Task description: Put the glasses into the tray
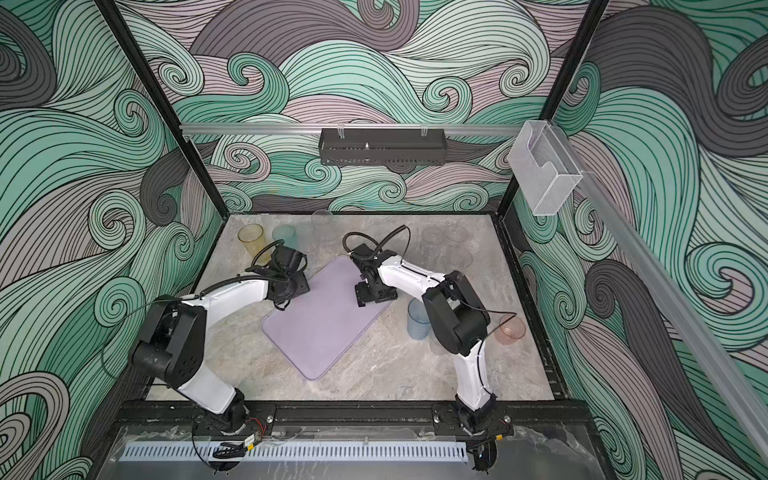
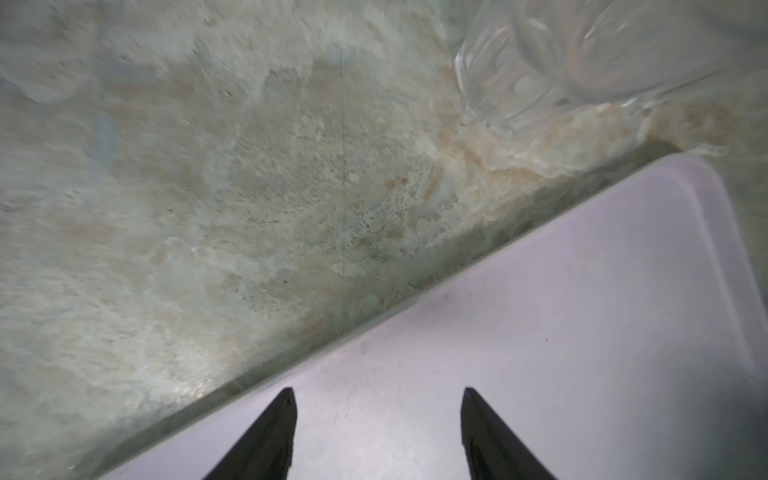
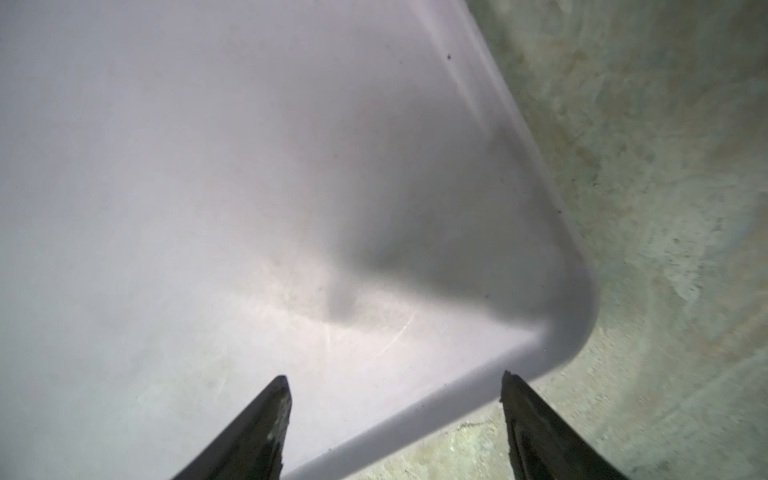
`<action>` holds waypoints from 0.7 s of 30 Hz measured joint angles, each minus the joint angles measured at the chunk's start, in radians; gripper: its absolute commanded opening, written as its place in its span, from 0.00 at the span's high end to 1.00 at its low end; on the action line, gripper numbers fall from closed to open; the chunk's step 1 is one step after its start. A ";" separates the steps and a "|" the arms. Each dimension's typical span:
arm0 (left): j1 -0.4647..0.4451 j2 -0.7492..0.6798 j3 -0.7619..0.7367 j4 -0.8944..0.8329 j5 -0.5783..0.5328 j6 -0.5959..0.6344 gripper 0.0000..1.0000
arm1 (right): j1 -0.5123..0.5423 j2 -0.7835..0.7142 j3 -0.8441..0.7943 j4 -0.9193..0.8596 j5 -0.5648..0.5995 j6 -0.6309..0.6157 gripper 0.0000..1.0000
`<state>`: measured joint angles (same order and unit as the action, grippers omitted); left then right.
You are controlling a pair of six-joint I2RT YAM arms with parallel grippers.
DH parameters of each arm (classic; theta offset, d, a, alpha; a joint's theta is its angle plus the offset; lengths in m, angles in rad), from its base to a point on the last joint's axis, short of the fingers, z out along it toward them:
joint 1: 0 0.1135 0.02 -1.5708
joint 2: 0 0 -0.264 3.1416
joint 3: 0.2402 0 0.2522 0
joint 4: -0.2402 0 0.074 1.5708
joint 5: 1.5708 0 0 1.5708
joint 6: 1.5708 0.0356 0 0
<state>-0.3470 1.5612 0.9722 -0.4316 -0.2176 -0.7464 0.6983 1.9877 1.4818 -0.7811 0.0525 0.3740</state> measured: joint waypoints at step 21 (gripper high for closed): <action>-0.066 -0.761 -0.539 -0.263 0.119 -0.247 0.29 | -0.147 0.425 0.616 -0.093 -0.121 -0.064 0.07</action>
<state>-0.4126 0.8001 0.4328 -0.6945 -0.0982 -0.9936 0.5514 2.4123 2.0983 -0.8742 -0.0685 0.3096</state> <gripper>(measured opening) 0.710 0.934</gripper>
